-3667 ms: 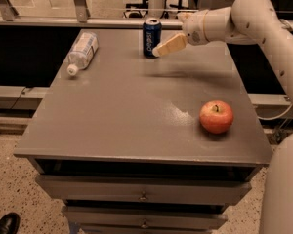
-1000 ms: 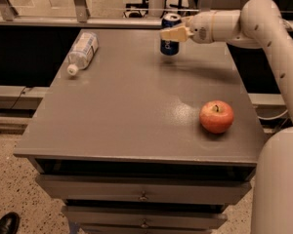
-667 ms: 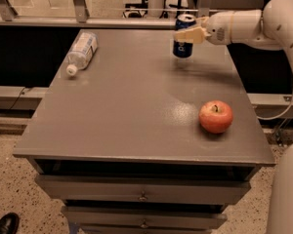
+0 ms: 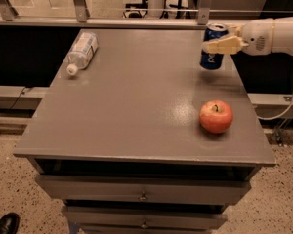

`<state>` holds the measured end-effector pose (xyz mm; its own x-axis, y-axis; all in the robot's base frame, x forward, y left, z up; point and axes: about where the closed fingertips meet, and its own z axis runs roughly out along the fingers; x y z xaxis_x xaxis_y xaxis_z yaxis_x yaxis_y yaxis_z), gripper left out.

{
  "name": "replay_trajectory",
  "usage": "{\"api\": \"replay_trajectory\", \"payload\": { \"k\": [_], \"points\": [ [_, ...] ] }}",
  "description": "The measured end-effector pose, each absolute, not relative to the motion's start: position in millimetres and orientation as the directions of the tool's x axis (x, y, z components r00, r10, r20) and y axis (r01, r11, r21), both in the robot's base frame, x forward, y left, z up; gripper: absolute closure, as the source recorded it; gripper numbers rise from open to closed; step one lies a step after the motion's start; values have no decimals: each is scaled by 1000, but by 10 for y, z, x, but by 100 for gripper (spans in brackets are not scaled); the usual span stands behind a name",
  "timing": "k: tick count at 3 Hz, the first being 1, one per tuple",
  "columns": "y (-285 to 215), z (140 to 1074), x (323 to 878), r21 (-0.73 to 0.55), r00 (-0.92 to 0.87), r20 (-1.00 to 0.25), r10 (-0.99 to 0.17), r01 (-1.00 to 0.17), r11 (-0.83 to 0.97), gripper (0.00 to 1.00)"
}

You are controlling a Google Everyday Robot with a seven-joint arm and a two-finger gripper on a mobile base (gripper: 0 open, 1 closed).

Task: Move pepsi can near apple

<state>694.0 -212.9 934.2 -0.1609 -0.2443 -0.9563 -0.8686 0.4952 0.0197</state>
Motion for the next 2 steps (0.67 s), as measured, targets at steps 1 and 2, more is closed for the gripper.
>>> {"api": "replay_trajectory", "payload": {
  "k": [1, 2],
  "points": [
    [-2420, 9140, 6480, 48, -175, -957, -231, -882, 469, 100],
    [-2474, 9007, 6239, 56, -165, -962, -220, -901, 430, 100]
  ]
}}
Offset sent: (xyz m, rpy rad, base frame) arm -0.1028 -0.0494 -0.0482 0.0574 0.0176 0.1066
